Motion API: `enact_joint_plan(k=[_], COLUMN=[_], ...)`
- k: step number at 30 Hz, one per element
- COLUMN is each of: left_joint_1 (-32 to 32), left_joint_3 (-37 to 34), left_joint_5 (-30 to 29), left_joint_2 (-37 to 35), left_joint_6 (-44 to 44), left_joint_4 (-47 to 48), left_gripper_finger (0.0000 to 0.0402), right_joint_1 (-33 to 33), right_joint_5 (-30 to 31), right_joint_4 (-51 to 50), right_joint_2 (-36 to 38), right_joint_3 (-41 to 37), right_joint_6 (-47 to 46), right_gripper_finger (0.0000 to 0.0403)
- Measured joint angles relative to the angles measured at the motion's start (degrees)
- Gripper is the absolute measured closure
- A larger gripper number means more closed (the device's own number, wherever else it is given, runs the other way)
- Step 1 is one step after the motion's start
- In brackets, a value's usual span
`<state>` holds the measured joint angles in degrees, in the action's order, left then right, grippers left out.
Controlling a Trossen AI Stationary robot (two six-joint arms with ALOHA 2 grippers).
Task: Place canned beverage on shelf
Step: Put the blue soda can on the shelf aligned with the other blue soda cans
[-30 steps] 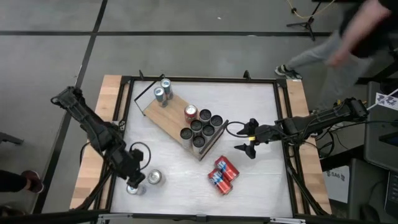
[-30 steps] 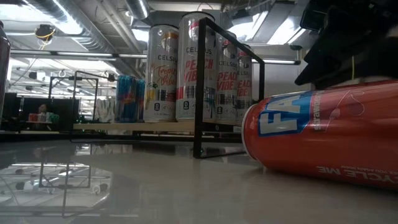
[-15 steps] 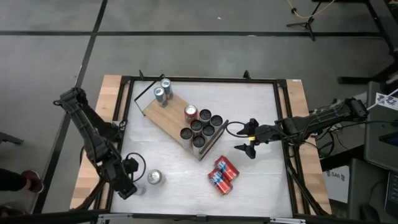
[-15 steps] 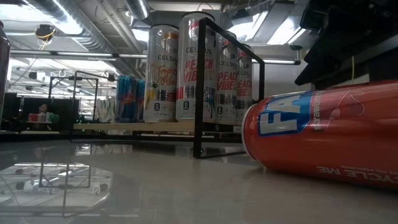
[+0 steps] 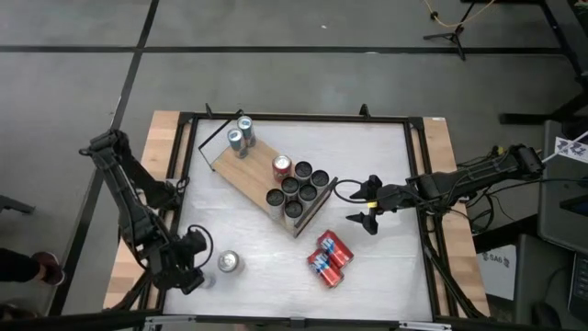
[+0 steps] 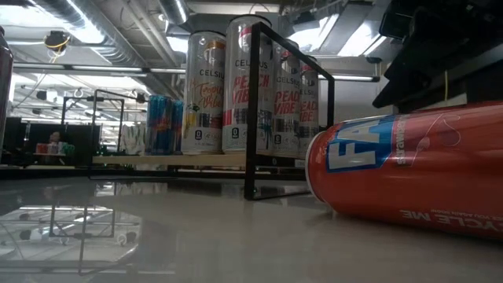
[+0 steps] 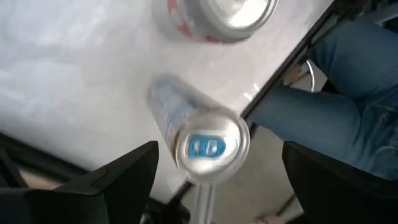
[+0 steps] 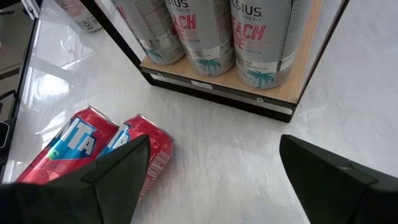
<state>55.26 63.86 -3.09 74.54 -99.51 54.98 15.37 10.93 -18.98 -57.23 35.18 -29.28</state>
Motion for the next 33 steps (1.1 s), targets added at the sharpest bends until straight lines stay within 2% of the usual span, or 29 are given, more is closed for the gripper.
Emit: enact_joint_plan(k=[3, 11, 20, 33], left_joint_1=[0.32, 1.41, 2.97, 3.83], left_joint_3=[0.00, 0.00, 0.02, 0.02], left_joint_5=[-2.31, -1.84, -2.98, -3.46], left_joint_2=[1.27, 5.99, 7.25, 14.03], left_joint_6=[2.19, 8.33, 8.70, 11.65], left_joint_4=[-0.06, -0.10, 0.02, -0.40], left_gripper_finger=[0.0066, 0.0066, 0.0066, 0.0066], right_joint_1=[-0.01, -0.01, 0.01, -0.01], right_joint_5=[-0.01, -0.01, 0.01, 0.01], right_joint_4=[0.00, 0.00, 0.00, 0.02], right_joint_2=[0.00, 0.00, 0.00, 0.00], right_joint_3=[0.00, -0.03, -0.04, -0.04], right_joint_6=[0.00, 0.00, -0.70, -0.90], right_gripper_finger=[0.0049, 0.0049, 0.0049, 0.0049])
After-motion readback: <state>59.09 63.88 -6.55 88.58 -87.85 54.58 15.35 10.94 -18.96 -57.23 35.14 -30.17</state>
